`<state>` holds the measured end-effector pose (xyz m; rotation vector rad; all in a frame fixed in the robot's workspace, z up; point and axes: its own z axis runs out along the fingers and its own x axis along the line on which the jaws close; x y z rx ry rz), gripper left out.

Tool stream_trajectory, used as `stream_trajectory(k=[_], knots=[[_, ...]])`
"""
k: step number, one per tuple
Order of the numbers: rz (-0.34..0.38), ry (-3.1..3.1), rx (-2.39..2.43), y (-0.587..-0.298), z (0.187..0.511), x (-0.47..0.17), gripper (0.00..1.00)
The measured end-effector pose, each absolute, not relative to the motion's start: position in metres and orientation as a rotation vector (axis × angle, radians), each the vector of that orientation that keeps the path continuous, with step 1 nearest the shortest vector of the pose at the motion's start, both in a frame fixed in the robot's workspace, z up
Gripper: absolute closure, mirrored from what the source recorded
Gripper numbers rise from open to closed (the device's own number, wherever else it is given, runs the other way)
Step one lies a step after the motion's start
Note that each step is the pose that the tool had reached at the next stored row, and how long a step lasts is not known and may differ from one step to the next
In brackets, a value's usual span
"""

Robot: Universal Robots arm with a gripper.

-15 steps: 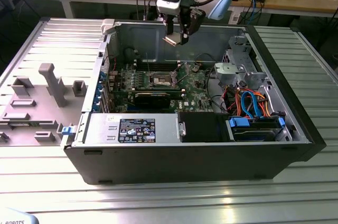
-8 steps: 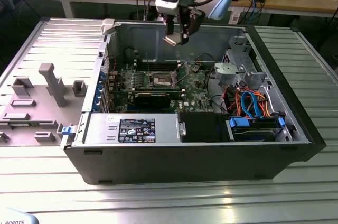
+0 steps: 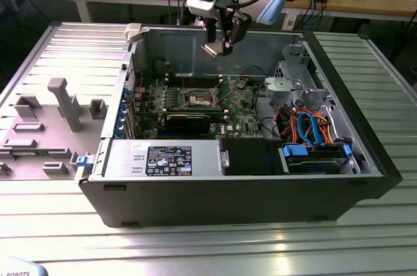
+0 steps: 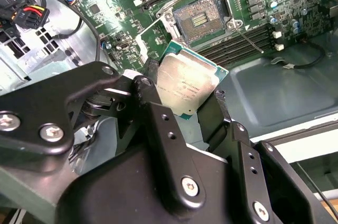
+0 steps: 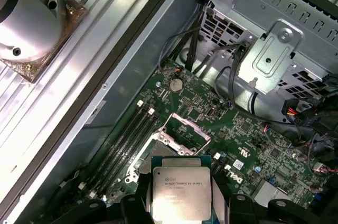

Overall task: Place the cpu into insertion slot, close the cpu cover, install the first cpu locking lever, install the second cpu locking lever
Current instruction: 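Place the cpu into insertion slot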

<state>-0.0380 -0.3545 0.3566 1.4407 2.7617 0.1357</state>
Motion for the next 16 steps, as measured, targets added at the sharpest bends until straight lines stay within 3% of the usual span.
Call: stream_trajectory(k=[16], knots=[[0.136,2.756,1.452,-0.3545,0.3566,-0.038,0.46]])
